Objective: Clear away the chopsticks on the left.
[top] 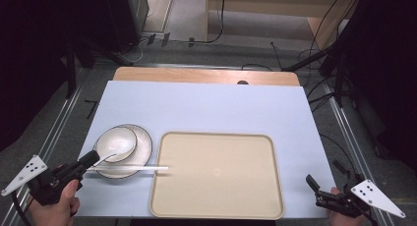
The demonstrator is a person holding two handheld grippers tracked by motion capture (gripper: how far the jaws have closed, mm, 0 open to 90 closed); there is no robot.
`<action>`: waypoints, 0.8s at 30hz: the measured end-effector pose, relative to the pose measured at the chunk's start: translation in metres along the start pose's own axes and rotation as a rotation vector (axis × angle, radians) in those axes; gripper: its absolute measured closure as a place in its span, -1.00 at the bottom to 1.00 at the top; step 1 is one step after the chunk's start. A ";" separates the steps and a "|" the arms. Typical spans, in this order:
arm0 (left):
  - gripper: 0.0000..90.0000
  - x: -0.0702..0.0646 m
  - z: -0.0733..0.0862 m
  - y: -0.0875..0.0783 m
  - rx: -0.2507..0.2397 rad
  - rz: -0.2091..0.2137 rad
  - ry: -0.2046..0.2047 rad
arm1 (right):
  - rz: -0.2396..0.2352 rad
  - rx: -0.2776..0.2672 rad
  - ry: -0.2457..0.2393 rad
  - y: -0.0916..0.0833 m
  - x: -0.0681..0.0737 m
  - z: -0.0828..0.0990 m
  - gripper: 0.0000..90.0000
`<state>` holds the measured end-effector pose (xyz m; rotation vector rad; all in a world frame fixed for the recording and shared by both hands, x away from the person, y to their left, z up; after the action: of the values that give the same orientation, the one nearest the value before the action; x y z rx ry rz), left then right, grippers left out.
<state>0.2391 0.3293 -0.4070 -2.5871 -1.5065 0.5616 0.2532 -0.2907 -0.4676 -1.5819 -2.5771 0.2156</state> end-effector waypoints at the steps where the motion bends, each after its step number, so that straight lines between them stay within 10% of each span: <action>1: 1.00 -0.005 -0.001 0.001 -0.001 0.016 0.000 | -0.001 0.002 -0.001 0.001 0.000 0.000 -1.00; 9: 1.00 -0.054 0.010 0.026 0.070 0.150 0.060 | -0.012 0.010 -0.004 0.005 0.001 0.002 -1.00; 15: 1.00 -0.065 0.026 0.040 0.126 0.175 0.069 | -0.018 0.016 -0.016 0.006 0.003 0.002 -1.00; 24: 1.00 -0.040 0.063 0.053 0.233 0.040 0.068 | -0.015 0.014 -0.007 0.005 0.002 0.003 -1.00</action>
<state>0.2419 0.2616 -0.4691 -2.4367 -1.2878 0.6064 0.2560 -0.2864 -0.4715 -1.5602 -2.5863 0.2377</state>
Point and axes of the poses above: each handheld gripper's, and its own axes: y roughly forward along the jaws, z roughly out of its underside, x roughly to its left, the point moved 8 cm from there along y, roughly forward along the jaws
